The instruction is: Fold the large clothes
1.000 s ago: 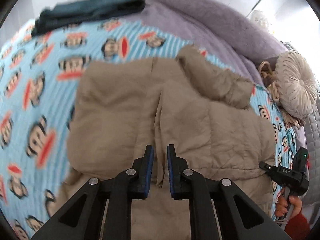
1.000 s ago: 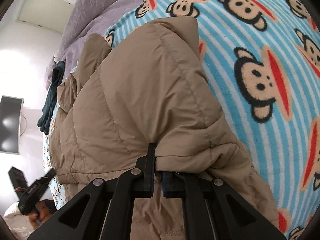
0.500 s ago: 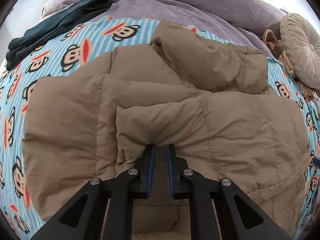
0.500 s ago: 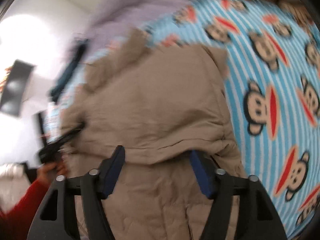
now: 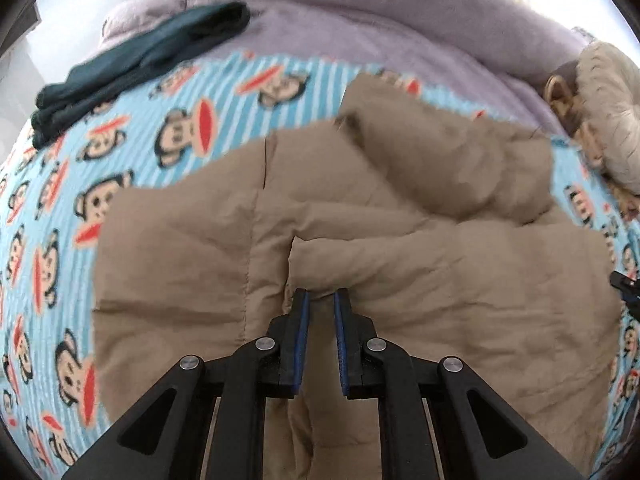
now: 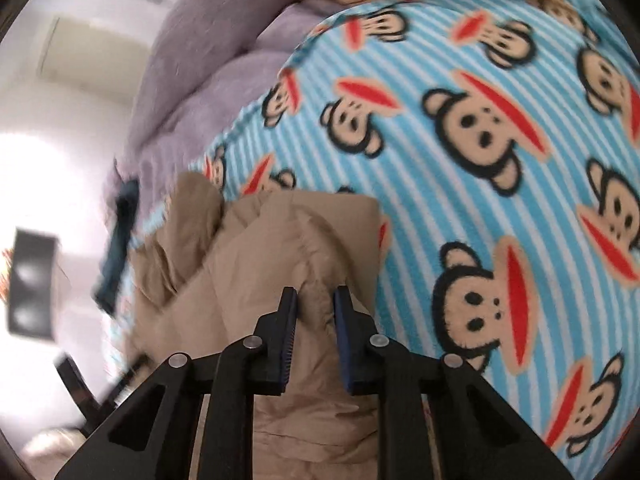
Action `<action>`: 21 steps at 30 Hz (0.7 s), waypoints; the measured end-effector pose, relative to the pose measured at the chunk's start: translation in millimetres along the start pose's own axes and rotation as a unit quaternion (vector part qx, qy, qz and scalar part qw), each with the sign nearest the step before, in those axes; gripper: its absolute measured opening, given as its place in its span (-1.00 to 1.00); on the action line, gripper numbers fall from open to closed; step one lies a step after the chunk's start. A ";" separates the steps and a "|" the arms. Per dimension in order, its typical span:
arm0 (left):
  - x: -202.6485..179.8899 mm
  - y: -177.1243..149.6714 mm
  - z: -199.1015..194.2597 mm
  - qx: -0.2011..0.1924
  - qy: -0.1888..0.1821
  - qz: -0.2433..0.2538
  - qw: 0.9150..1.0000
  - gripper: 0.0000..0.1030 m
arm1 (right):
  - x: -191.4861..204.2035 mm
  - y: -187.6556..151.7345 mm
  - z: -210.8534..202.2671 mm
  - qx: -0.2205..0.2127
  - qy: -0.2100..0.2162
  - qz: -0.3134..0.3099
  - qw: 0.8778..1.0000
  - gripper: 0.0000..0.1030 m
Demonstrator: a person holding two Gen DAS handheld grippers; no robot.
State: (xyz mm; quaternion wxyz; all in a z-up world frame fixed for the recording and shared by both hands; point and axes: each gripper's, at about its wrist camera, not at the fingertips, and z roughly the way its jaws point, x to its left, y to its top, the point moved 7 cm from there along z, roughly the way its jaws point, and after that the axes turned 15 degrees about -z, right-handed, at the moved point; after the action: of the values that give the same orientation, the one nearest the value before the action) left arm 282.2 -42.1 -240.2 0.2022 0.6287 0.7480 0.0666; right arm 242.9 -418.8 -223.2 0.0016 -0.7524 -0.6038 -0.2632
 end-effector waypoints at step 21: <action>11.9 -19.3 -46.9 -0.026 0.009 0.003 1.000 -0.72 | -7.1 -21.3 -4.9 0.017 -0.133 -0.076 0.988 -0.23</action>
State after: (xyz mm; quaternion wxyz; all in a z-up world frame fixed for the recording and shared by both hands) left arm 244.9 -27.2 -207.0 0.2117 0.6244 0.7461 0.0924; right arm 220.6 -421.0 -228.5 -0.0859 -0.7322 -0.6587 -0.1504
